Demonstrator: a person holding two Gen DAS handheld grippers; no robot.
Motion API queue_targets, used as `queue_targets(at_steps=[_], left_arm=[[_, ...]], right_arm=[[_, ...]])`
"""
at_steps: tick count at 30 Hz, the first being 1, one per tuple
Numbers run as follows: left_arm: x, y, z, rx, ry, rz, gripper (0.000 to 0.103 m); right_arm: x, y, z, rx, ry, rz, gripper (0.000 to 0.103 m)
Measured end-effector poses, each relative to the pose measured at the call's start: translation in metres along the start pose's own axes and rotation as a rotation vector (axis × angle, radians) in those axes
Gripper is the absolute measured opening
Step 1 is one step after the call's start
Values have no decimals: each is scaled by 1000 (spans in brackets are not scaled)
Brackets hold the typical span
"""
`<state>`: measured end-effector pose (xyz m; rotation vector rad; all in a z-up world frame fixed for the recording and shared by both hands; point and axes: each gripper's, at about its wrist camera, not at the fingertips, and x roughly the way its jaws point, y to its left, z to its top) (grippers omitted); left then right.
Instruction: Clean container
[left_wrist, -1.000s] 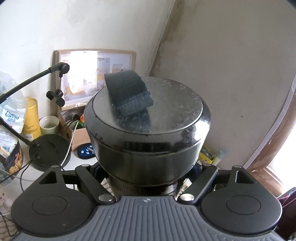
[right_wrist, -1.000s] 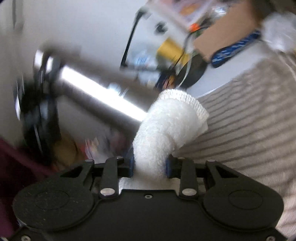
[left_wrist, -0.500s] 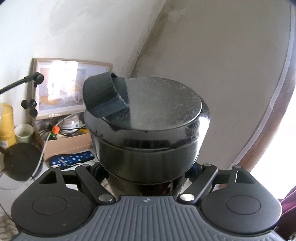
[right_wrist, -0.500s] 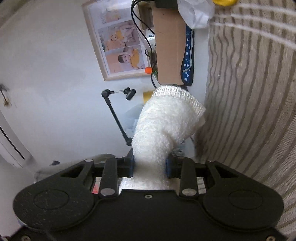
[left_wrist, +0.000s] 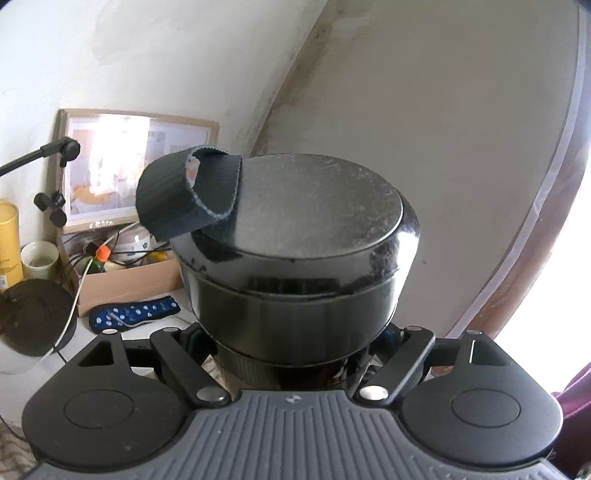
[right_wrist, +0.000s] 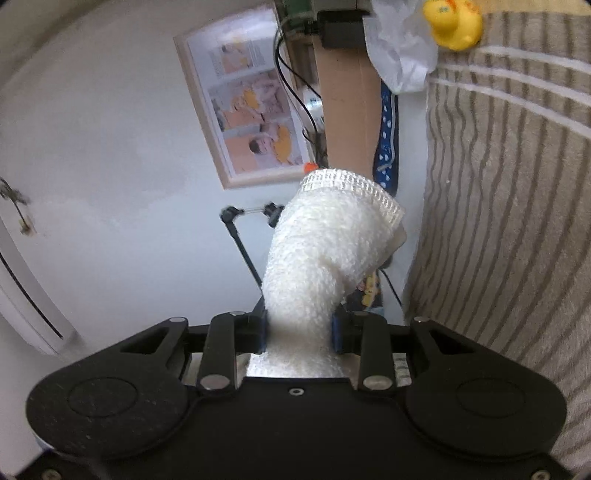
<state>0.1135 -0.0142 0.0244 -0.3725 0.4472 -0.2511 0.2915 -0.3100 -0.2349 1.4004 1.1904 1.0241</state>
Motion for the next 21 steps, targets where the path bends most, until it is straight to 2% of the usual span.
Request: queue_targets(at_steps=[5, 8, 13, 18, 21], left_arm=[[-1, 10, -1, -5, 6, 40, 83], [-3, 15, -6, -14, 24, 61, 83], [-8, 13, -12, -46, 30, 39, 83], [-7, 2, -13, -37, 17, 27, 83], [-6, 1, -14, -41, 6, 46, 83]], right_arm=[[-3, -6, -10, 37, 47, -8, 29], [-23, -9, -16, 73, 18, 15, 30], [-41, 1, -12, 54, -15, 51, 29], [-23, -7, 1, 36, 15, 21, 30], [-3, -15, 3, 52, 45, 7, 30]])
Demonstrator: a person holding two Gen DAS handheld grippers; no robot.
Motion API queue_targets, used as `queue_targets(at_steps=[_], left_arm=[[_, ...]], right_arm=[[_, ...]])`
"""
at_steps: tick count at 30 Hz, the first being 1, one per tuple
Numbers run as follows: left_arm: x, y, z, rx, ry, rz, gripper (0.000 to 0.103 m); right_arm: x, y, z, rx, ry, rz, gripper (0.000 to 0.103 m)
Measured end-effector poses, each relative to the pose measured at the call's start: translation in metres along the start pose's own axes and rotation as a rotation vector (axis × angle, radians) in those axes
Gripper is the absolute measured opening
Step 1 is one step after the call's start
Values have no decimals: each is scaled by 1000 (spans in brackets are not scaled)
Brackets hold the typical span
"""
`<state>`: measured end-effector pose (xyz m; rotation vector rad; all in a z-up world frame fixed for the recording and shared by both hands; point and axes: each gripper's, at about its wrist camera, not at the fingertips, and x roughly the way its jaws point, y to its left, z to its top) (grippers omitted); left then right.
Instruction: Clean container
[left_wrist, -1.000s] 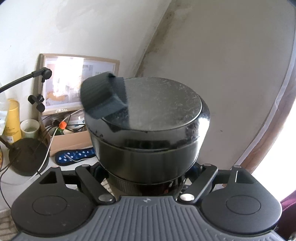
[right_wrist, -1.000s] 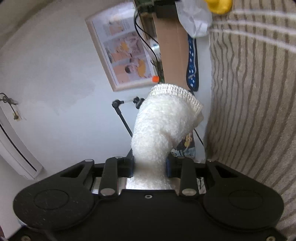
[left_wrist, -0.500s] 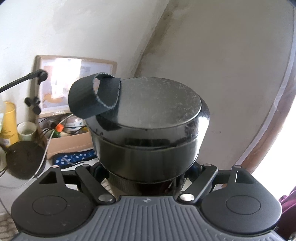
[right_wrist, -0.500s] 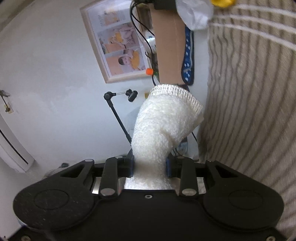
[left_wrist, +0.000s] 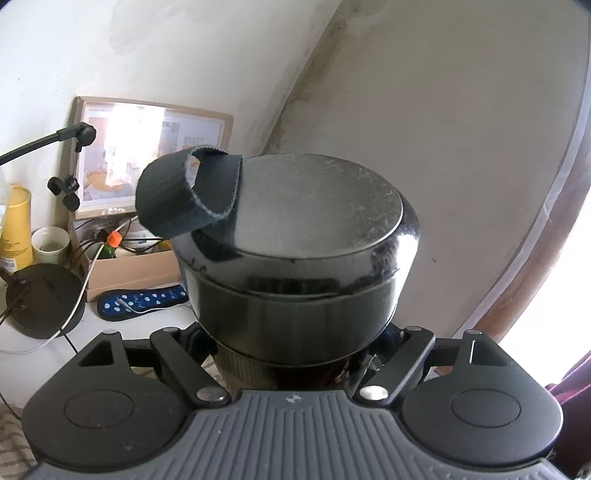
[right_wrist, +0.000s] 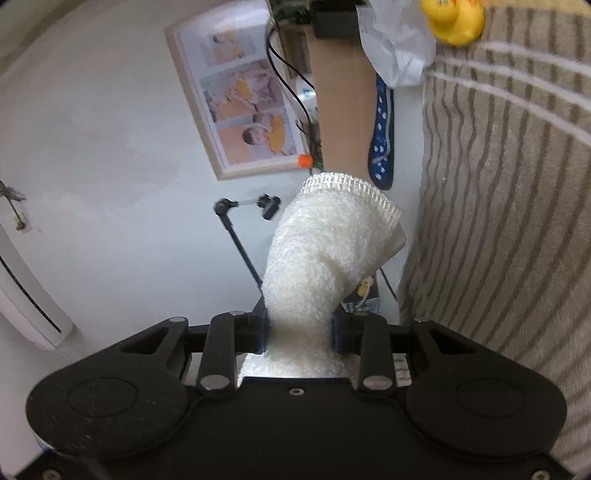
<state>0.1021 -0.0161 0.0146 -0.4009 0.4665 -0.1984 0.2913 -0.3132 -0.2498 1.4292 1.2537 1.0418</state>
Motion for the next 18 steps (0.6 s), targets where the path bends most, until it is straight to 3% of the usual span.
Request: queue_targets(at_steps=[5, 9, 14, 18], left_arm=[[-6, 14, -6, -41, -5, 75, 83], [-16, 26, -15, -37, 13, 179, 83], [-17, 46, -29, -8, 61, 319, 83], [-17, 65, -40, -19, 94, 377, 83]], right_arm=[[11, -16, -10, 51, 65, -7, 29], [7, -21, -17, 59, 105, -13, 30], [24, 5, -7, -93, 178, -30, 30], [58, 35, -6, -239, 277, 36, 30]])
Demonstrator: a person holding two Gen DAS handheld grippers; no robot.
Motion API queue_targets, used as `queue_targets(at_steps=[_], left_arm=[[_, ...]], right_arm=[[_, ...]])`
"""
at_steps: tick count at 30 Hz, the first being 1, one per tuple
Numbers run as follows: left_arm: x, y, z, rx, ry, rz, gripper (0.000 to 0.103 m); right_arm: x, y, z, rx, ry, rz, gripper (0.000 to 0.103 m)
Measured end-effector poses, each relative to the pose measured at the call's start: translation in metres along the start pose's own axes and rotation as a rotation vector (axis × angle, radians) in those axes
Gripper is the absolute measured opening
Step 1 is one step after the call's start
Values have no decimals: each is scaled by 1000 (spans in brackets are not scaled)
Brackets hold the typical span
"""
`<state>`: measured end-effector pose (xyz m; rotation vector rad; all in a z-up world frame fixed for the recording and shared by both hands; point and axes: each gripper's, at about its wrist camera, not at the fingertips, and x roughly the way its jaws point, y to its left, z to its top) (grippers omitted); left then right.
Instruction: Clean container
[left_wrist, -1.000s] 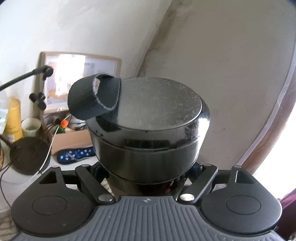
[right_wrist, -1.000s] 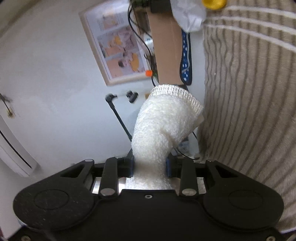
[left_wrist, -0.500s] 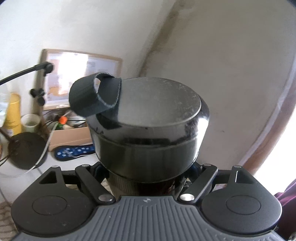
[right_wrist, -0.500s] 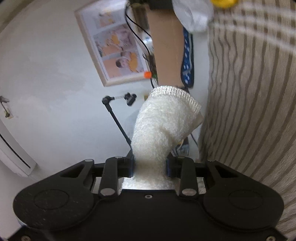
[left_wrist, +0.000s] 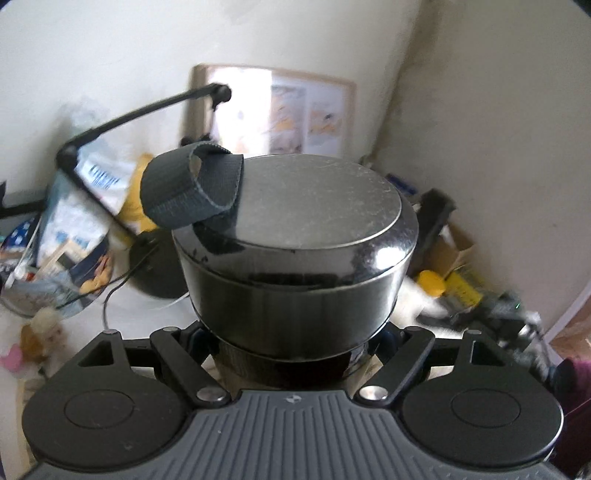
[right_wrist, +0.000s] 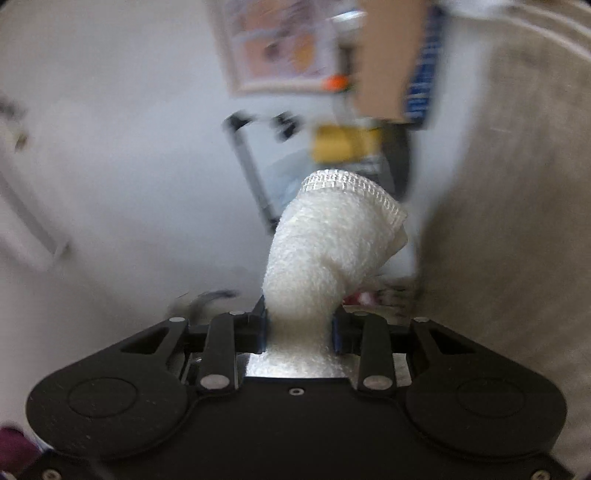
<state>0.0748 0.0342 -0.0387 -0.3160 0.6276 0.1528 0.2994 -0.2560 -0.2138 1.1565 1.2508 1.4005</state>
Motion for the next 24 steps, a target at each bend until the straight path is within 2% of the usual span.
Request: queue_targets(at_steps=[2, 3, 6, 7, 9, 16, 17, 18, 21, 24], left_arm=[[4, 7, -4, -13, 9, 4, 83], [7, 9, -6, -11, 14, 3, 83], [16, 12, -11, 3, 28, 0, 83], [19, 12, -13, 9, 30, -2, 83], [27, 12, -16, 29, 35, -3, 83], [48, 10, -25, 165, 71, -8, 83], [50, 8, -25, 193, 74, -15, 83], [53, 6, -25, 224, 76, -21, 83], [58, 2, -25, 295, 77, -46, 83], [63, 1, -26, 321, 67, -78, 83]], right_arm=[[18, 1, 10, -62, 35, -21, 31], [27, -7, 14, -101, 63, -86, 31], [46, -47, 19, -157, 148, -408, 31], [50, -56, 15, -189, 175, -507, 26], [51, -56, 9, -257, 183, -539, 25], [57, -49, 4, -321, 165, -599, 25], [57, -46, 3, -324, 157, -609, 31], [56, -43, 2, -326, 148, -618, 41], [54, -28, 3, -353, 106, -679, 60], [43, -18, 0, -372, 77, -743, 70]])
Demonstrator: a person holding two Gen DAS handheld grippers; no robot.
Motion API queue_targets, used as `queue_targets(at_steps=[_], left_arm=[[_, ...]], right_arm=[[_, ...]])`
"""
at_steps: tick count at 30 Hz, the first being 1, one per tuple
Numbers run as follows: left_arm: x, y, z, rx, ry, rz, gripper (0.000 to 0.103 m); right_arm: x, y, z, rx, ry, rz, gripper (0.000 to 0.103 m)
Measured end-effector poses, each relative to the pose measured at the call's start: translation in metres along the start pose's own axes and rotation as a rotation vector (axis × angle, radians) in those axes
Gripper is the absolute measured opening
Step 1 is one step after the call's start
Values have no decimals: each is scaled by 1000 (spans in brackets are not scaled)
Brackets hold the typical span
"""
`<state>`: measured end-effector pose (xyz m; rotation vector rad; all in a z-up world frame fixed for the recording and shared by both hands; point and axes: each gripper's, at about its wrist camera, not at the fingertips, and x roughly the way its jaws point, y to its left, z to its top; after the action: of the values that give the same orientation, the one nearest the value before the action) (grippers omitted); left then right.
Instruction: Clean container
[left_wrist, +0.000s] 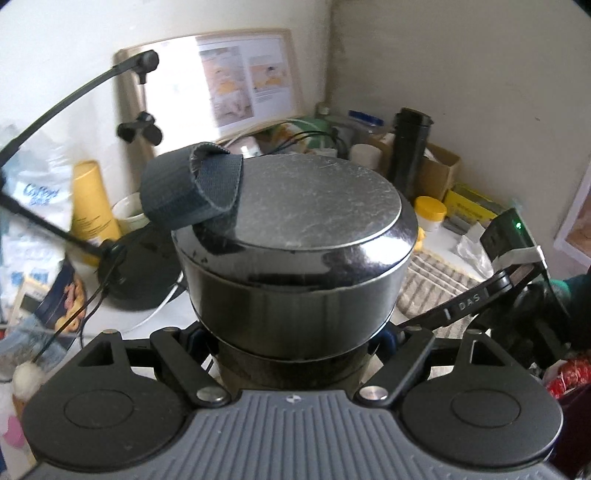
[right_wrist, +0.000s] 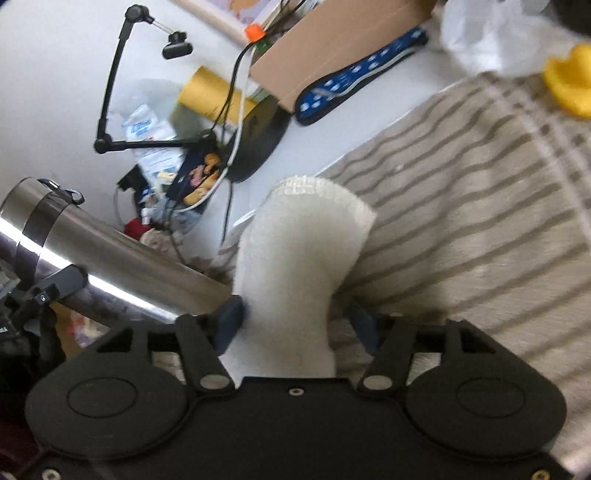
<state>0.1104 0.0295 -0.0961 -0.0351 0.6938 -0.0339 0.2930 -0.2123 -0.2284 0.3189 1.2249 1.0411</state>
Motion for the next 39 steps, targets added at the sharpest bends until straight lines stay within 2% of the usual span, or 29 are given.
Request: queue_targets(at_steps=[5, 9, 13, 17, 25, 30, 31, 33, 36, 37, 39], left_arm=[[3, 0, -4, 48, -43, -36, 83], [-1, 0, -4, 63, -44, -43, 83], [-3, 6, -10, 66, -59, -59, 83], [-6, 5, -14, 120, -59, -97, 84], [-9, 1, -16, 170, 15, -85, 85], [-21, 5, -28, 143, 65, -82, 86], [-25, 6, -30, 127, 75, -92, 86], [-35, 9, -35, 78, 98, -119, 86], [-51, 12, -37, 0, 136, -164, 86], [-58, 12, -36, -12, 143, -148, 86], [-74, 8, -29, -17, 153, -87, 86]], right_arm=[[-34, 1, -10, 66, -91, -82, 73], [-63, 9, -27, 144, -173, -117, 76], [-76, 26, -47, 175, -214, -135, 78], [-78, 45, -66, 195, -236, -154, 79], [-82, 91, -89, 196, -256, -174, 86], [-90, 123, -98, 194, -283, -204, 96], [-92, 132, -99, 175, -293, -228, 96], [-97, 159, -102, 66, -326, -330, 96], [-100, 221, -112, -287, -427, -643, 96], [-100, 239, -116, -370, -458, -727, 96], [-106, 265, -120, -431, -511, -791, 96]])
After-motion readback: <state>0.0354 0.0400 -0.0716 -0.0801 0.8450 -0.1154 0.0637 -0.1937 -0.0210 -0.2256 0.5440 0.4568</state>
